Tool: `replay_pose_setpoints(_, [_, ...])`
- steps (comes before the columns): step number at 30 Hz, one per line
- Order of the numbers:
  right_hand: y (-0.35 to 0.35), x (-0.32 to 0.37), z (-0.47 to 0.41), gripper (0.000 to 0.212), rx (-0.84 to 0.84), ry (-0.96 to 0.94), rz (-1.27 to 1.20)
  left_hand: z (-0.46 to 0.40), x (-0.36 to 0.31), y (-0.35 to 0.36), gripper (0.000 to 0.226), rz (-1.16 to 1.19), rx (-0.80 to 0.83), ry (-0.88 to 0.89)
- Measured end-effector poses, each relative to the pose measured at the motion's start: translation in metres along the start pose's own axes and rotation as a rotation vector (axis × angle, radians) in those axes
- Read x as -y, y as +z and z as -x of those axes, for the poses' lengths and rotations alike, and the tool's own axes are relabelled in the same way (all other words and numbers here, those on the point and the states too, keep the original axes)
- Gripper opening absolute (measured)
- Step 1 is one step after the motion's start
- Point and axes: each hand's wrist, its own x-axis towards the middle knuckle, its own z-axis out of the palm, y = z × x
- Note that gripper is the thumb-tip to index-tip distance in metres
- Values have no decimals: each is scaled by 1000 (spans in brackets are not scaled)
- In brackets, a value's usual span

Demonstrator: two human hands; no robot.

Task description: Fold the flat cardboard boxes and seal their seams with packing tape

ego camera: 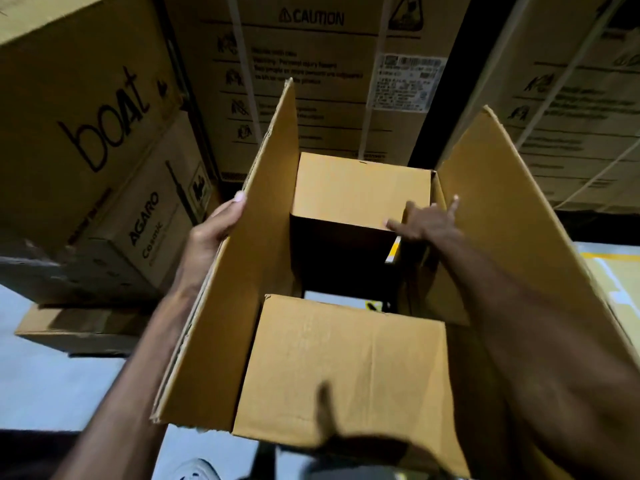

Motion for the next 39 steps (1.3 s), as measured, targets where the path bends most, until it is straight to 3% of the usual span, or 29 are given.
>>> replay_pose_setpoints(2, [36, 6, 10, 96, 131, -13, 113, 0, 2, -5, 32, -16, 55, -46])
replay_pose_setpoints(4, [37, 11, 16, 104, 125, -18, 143, 0, -1, -6, 66, -61, 81, -127])
replay_pose_setpoints(7, [-6, 13, 38, 98, -69, -47, 145, 1, -3, -1, 60, -161, 51, -80])
replay_pose_setpoints(10, [-57, 0, 68, 74, -259, 69, 134, 6, -4, 5, 54, -165, 44, -64])
replay_pose_setpoints(14, [-97, -41, 127, 61, -304, 140, -281, 12, -1, 8, 56, -233, 70, -145])
replay_pose_setpoints(18, [-82, -59, 187, 89, -220, 76, -1006, 20, 10, 19, 41, -407, 156, -179])
replay_pose_setpoints(23, [-40, -48, 218, 58, -270, -37, -1122, 32, 16, 34, 64, -538, 244, -180])
replay_pose_setpoints(26, [-28, -30, 219, 62, -98, -48, -1263, 35, 31, 43, 70, -784, 414, -188])
replay_pose_setpoints(29, [11, -7, 214, 62, -6, -150, -1127, 33, 53, 51, 81, -1077, 549, -202])
replay_pose_setpoints(32, [63, 10, 206, 69, 30, -204, -930, 30, 68, 57, 86, -1249, 555, -241])
replay_pose_setpoints(39, [115, 34, 213, 64, -265, -186, -466, 36, 96, 71, 85, -1550, 537, -238])
